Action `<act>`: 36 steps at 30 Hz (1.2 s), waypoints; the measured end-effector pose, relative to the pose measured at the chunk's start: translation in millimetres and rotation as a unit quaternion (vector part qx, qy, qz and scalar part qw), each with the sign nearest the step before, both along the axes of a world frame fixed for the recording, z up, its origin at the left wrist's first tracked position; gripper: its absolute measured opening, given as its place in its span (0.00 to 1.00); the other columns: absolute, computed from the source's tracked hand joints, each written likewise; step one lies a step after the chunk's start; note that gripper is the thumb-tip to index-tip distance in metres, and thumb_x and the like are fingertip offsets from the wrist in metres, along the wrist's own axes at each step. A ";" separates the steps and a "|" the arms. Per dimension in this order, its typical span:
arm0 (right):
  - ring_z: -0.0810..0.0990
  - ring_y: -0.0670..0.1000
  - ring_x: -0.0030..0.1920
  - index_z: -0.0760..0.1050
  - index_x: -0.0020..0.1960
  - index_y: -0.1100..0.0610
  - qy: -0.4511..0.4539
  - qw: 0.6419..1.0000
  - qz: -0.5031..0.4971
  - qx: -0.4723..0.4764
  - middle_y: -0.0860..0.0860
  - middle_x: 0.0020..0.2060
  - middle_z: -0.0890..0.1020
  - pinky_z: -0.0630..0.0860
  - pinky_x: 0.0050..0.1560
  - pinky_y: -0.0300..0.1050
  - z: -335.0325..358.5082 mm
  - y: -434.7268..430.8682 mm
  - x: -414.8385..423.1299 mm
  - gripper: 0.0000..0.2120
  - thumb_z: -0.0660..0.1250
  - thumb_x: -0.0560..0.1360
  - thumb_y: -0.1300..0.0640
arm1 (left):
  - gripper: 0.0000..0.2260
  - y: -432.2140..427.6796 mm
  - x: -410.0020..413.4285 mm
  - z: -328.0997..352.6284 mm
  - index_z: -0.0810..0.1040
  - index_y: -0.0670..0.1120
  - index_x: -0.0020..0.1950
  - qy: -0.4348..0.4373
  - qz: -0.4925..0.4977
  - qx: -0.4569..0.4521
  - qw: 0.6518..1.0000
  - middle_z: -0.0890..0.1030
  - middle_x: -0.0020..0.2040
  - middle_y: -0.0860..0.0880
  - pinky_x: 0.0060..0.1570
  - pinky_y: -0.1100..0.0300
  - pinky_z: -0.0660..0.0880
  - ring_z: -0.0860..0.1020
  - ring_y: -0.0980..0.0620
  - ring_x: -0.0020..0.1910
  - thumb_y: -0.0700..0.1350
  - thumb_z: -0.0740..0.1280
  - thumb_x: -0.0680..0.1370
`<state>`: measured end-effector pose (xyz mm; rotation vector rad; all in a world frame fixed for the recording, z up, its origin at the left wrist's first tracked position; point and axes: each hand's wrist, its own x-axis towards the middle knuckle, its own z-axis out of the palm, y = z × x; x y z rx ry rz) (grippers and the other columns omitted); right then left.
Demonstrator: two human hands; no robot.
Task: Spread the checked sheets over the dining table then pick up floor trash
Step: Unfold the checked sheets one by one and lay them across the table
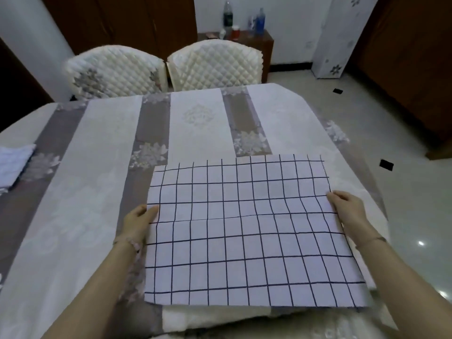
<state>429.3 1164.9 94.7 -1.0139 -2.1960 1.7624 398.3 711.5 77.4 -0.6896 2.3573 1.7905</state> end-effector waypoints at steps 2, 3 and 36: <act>0.75 0.53 0.51 0.76 0.59 0.66 -0.027 0.999 0.017 0.010 0.56 0.50 0.78 0.70 0.55 0.44 -16.3 7.5 -14.8 0.14 0.66 0.76 0.61 | 0.07 5.0 -6.1 -9.7 0.76 0.40 0.40 -0.031 -0.001 -0.007 1.000 0.76 0.37 0.44 0.40 0.57 0.68 0.71 0.50 0.38 0.43 0.67 0.76; 0.75 0.53 0.51 0.75 0.59 0.66 -0.040 0.999 0.026 0.017 0.56 0.49 0.78 0.70 0.54 0.44 -21.2 8.4 -19.5 0.14 0.66 0.76 0.60 | 0.06 7.4 -7.6 -13.1 0.76 0.42 0.40 -0.042 0.003 -0.012 0.999 0.76 0.38 0.44 0.41 0.58 0.68 0.71 0.50 0.38 0.43 0.67 0.75; 0.67 0.51 0.69 0.69 0.69 0.55 -0.103 0.836 0.335 0.423 0.51 0.70 0.70 0.66 0.66 0.44 -35.7 -41.2 90.2 0.19 0.59 0.79 0.57 | 0.17 34.2 65.1 -15.8 0.74 0.38 0.65 0.089 -0.288 -0.406 0.863 0.74 0.66 0.40 0.65 0.50 0.67 0.71 0.40 0.66 0.41 0.64 0.77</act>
